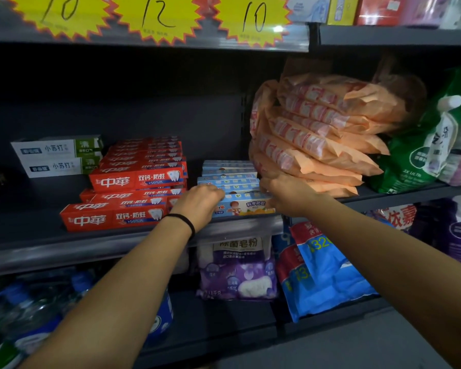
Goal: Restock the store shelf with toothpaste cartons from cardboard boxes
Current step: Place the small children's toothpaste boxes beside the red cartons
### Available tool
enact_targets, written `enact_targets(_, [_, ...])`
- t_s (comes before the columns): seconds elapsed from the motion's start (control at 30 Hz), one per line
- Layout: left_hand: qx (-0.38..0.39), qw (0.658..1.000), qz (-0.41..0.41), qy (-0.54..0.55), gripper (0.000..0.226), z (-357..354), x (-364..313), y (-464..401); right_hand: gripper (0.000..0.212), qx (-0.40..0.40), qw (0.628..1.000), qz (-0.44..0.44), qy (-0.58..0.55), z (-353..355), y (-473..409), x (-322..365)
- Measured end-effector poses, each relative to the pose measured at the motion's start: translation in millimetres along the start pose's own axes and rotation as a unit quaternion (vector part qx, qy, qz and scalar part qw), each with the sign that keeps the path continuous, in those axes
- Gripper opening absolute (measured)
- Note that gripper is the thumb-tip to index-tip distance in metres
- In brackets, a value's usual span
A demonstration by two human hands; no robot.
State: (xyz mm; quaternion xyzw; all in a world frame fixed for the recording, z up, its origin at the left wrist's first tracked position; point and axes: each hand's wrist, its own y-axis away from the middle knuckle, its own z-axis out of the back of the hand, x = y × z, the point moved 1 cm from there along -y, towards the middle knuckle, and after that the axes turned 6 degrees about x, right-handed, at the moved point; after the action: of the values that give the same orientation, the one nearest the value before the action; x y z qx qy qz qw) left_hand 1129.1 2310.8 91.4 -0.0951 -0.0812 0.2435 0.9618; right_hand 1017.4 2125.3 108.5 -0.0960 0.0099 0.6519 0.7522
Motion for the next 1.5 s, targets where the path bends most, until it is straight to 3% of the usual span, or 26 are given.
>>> enact_targets(0.63, [0.003, 1.0, 0.005, -0.003, 0.025, -3, 5, -2, 0.032, -0.007, 1.0, -0.003, 0.016, -6, -12, 6])
enact_targets(0.8, [0.005, 1.0, 0.01, -0.001, 0.037, 11, 3, 16, 0.036, -0.027, 0.999, 0.015, 0.011, 1, -6, 23])
enact_targets(1.13, [0.006, 0.999, 0.041, -0.019, 0.04, 23, 13, 118, 0.041, -0.088, 0.991, 0.092, -0.035, 13, 24, 128])
enact_targets(1.5, [0.079, 0.99, 0.114, -0.026, 0.039, 0, 129, 254, 0.037, -0.023, 0.984, 0.168, -0.054, -11, -5, 292])
